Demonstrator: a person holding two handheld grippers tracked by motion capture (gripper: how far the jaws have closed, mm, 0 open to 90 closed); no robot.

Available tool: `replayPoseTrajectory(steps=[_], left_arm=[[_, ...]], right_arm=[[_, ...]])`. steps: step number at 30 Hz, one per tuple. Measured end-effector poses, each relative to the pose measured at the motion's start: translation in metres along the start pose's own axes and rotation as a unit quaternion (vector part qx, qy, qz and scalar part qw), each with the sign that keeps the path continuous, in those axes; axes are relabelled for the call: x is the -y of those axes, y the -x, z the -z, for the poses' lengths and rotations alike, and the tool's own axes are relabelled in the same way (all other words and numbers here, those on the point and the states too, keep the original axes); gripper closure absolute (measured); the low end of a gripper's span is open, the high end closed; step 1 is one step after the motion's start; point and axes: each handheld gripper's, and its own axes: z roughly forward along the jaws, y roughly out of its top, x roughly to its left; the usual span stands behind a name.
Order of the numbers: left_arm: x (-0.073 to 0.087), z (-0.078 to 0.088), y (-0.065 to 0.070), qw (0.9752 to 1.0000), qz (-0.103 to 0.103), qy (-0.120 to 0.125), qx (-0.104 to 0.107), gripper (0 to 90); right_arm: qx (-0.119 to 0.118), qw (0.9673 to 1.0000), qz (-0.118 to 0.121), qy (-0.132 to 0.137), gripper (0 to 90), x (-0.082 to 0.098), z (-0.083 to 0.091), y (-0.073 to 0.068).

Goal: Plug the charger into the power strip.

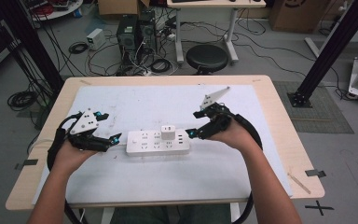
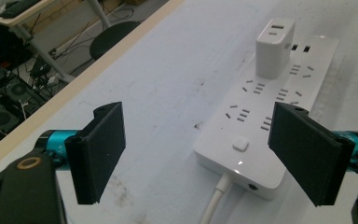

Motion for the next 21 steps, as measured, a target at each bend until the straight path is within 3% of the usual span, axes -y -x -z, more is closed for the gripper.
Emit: replayPoseTrajectory(steps=[1,2,9,13,21], left_arm=[[0.001,-0.001,0.0,1.0,0.001,0.006,0.005,18.7],[0.002,-0.002,0.001,0.9999,0.005,0.01,0.008,18.6],[0.007,-0.007,0.001,0.9997,0.011,0.01,0.017,18.6],[0.008,-0.008,-0.001,0.9997,0.016,0.009,0.013,18.6],[0.008,-0.007,0.001,0.9997,0.018,0.003,0.014,18.6]], right_arm=[[0.008,0.9999,-0.002,0.009,20.1,0.006,0.002,0.0],[0.011,0.9992,-0.016,0.034,20.0,0.019,0.006,0.0],[0.025,0.9957,-0.047,0.076,19.6,0.048,0.013,0.004],[0.036,0.9941,-0.055,0.086,19.6,0.058,0.018,0.007],[0.05,0.9926,-0.055,0.096,19.6,0.059,0.022,0.006]])
